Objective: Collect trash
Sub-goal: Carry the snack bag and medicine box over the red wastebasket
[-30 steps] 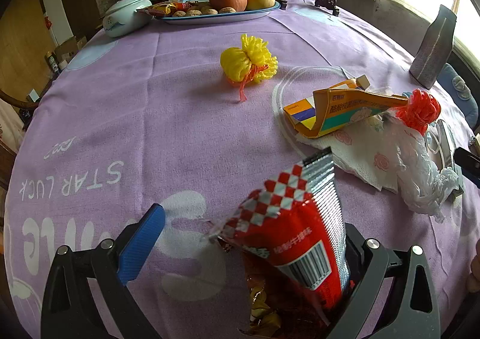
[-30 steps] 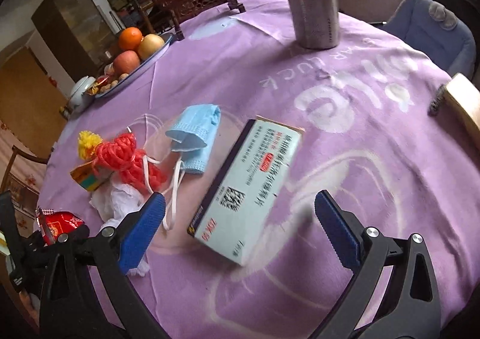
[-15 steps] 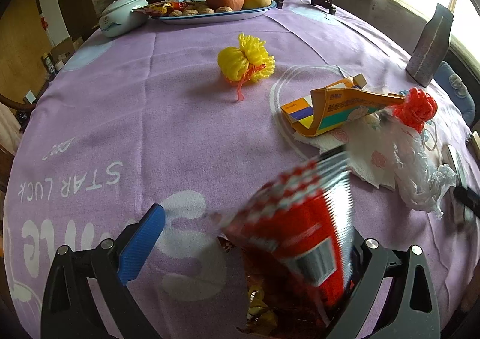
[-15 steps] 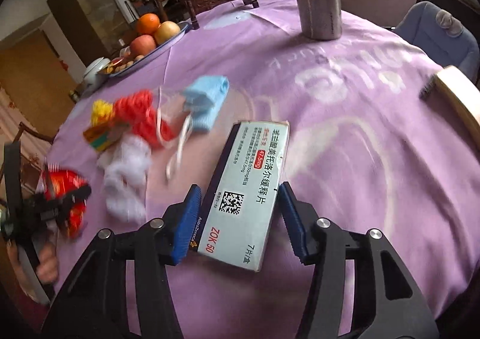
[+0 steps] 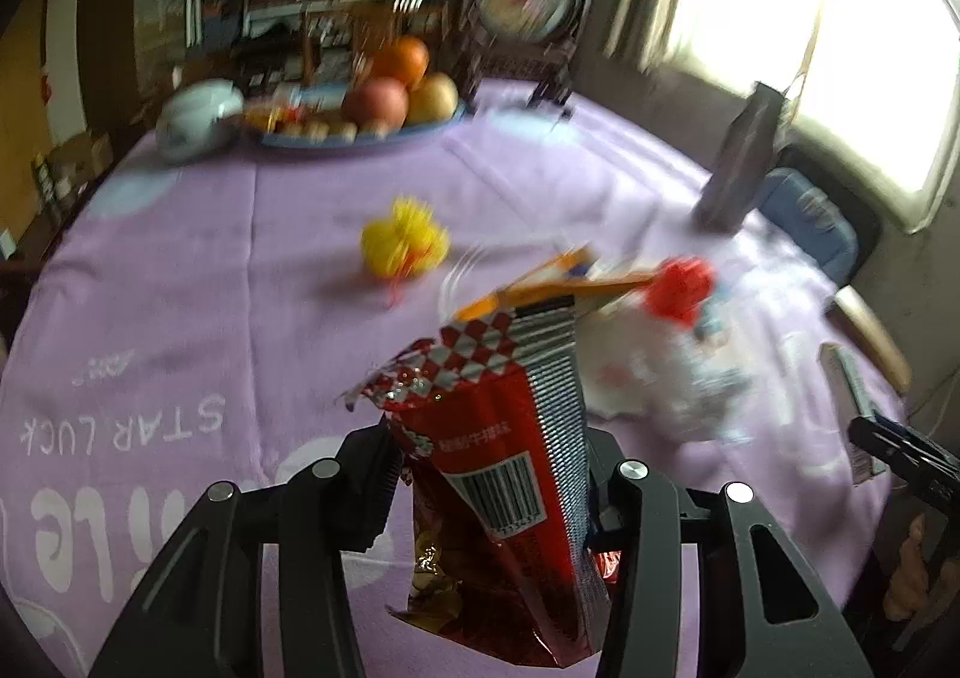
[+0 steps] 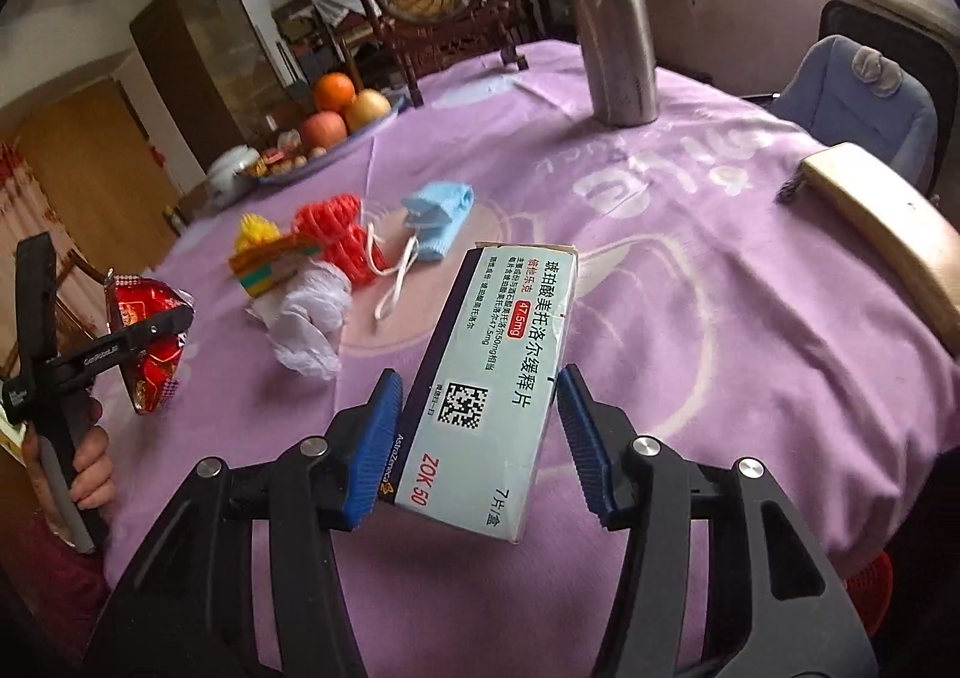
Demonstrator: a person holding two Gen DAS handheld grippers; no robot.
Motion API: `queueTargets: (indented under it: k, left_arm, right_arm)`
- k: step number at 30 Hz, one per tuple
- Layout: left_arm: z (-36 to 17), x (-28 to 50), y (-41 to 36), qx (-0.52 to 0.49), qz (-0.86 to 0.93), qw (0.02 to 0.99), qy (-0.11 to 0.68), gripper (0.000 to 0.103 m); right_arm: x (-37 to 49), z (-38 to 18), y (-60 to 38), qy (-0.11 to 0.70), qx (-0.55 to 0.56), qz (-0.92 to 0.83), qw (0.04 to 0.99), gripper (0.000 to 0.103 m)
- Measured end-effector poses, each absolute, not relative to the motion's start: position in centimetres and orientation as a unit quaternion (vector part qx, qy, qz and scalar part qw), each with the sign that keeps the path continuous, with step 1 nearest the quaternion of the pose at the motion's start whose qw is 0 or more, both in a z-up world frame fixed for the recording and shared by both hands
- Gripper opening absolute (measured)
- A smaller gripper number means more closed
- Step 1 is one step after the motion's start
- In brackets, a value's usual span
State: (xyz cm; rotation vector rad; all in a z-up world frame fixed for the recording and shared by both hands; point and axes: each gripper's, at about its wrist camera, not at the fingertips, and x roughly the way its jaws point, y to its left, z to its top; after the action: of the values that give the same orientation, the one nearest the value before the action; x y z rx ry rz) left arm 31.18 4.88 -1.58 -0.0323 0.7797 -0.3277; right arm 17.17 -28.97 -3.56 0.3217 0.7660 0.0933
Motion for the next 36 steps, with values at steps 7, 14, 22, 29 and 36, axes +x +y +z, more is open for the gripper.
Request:
queueTargets:
  k: [7, 14, 22, 29, 36]
  left_arm:
    - [-0.6, 26.4, 2.3, -0.041, -0.203, 0.912, 0.355, 0.047]
    - [0.6, 23.0, -3.4, -0.039, -0.261, 0.897, 0.354, 0.047]
    - [1.1, 19.0, -12.2, 0.004, -0.336, 0.874, 0.351, 0.047]
    - [0.1, 15.4, -20.9, 0.056, -0.398, 0.843, 0.357, 0.047]
    - [-2.5, 13.1, -29.0, 0.095, -0.447, 0.803, 0.382, 0.047]
  right_arm:
    - [13.1, -1.3, -32.2, 0.342, 0.163, 0.031, 0.925, 0.053]
    - [7.6, -0.7, -36.4, 0.317, 0.179, 0.001, 0.931, 0.053]
    - [0.2, -2.4, -43.3, 0.309, 0.21, -0.064, 0.925, 0.053]
    - [-5.4, -7.4, -49.8, 0.344, 0.239, -0.139, 0.897, 0.054]
    - [-7.5, -16.8, -55.3, 0.437, 0.273, -0.195, 0.835, 0.07]
